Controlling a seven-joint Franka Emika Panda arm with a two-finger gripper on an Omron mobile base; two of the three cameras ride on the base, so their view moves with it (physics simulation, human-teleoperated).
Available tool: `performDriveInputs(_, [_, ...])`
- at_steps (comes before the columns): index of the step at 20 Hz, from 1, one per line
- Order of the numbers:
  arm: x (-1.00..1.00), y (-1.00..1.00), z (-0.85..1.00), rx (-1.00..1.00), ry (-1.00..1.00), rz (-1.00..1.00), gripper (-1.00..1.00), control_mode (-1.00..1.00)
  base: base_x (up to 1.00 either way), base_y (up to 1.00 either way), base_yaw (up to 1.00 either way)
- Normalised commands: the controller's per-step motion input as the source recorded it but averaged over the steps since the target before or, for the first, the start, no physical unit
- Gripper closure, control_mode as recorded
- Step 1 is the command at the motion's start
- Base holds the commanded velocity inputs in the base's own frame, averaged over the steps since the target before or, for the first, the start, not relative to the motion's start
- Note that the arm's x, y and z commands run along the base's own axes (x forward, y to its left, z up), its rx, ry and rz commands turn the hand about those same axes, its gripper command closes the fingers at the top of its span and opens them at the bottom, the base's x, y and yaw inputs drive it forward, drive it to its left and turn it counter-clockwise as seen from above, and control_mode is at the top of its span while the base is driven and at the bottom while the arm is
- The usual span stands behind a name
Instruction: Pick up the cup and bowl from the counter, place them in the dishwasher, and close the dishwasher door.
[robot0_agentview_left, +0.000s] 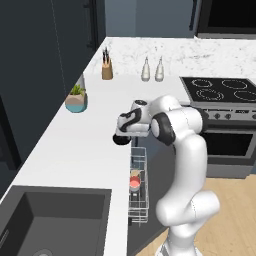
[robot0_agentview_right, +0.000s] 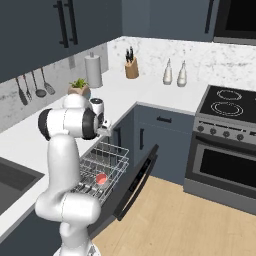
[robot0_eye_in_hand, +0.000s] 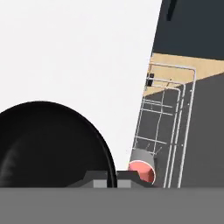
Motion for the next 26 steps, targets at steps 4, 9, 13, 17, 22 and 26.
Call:
performDriveInputs(4, [-1.00, -0.91, 0.00, 0.08, -0.07, -0.18, 1.00, -1.00, 0.00, 0.00, 0.00])
performDriveInputs(9, [-0.89, -0.95, 0.06, 0.14, -0.03, -0.16, 1.00, -1.00, 0.00, 0.00, 0.00])
performDriveInputs(13, [-0.36, -0.65, 0.00, 0.38, -0.07, 0.02, 1.00, -1.00, 0.00, 0.00, 0.00])
performDriveInputs(17, [-0.02, -0.41, 0.00, 0.05, -0.26, 0.27, 1.00, -1.00, 0.00, 0.00, 0.00])
performDriveInputs(22, [0.00, -0.16, 0.01, -0.03, -0.43, 0.52, 1.00, -1.00, 0.00, 0.00, 0.00])
performDriveInputs(26, [0.00, 0.00, 0.03, -0.10, -0.45, 0.51, 1.00, -1.00, 0.00, 0.00, 0.00])
